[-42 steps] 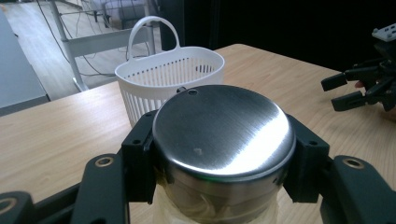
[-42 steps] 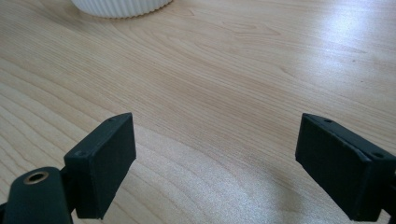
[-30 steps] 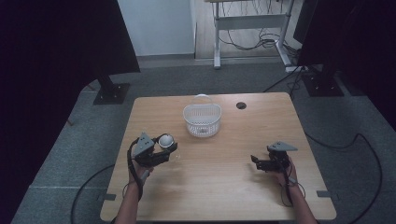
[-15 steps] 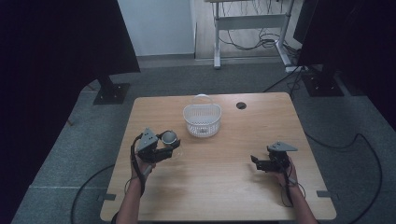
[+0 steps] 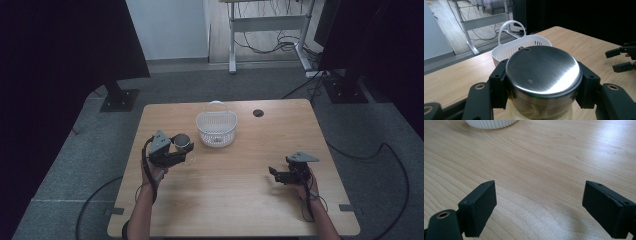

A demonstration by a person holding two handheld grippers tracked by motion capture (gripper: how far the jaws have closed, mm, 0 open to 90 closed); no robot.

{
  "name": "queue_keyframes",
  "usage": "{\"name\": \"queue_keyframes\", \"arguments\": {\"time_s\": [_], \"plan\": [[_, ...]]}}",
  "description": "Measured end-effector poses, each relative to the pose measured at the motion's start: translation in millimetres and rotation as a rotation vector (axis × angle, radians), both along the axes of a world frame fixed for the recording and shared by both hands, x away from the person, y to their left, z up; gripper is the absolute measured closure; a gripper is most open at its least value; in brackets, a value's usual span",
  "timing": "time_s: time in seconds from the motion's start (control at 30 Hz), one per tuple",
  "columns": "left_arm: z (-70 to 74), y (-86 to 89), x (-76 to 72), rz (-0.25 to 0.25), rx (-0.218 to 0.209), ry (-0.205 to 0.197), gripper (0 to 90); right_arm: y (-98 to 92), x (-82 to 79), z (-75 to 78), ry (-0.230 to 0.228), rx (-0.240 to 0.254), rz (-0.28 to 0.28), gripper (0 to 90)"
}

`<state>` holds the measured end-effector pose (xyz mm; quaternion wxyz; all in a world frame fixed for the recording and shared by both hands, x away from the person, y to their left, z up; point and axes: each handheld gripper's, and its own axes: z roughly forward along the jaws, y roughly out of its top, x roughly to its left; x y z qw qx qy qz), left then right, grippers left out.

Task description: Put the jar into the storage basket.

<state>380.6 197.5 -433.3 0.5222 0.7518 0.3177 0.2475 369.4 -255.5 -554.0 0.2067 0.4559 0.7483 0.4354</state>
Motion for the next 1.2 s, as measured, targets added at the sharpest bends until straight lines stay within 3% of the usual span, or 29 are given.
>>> {"name": "queue_keyframes", "arguments": {"time_s": [1.2], "plan": [[9.9, -23.9, 35.4, -0.011, 0.007, 0.004, 39.4, 0.9, 0.0, -0.3, 0.006, -0.007, 0.021, 11.7]]}}
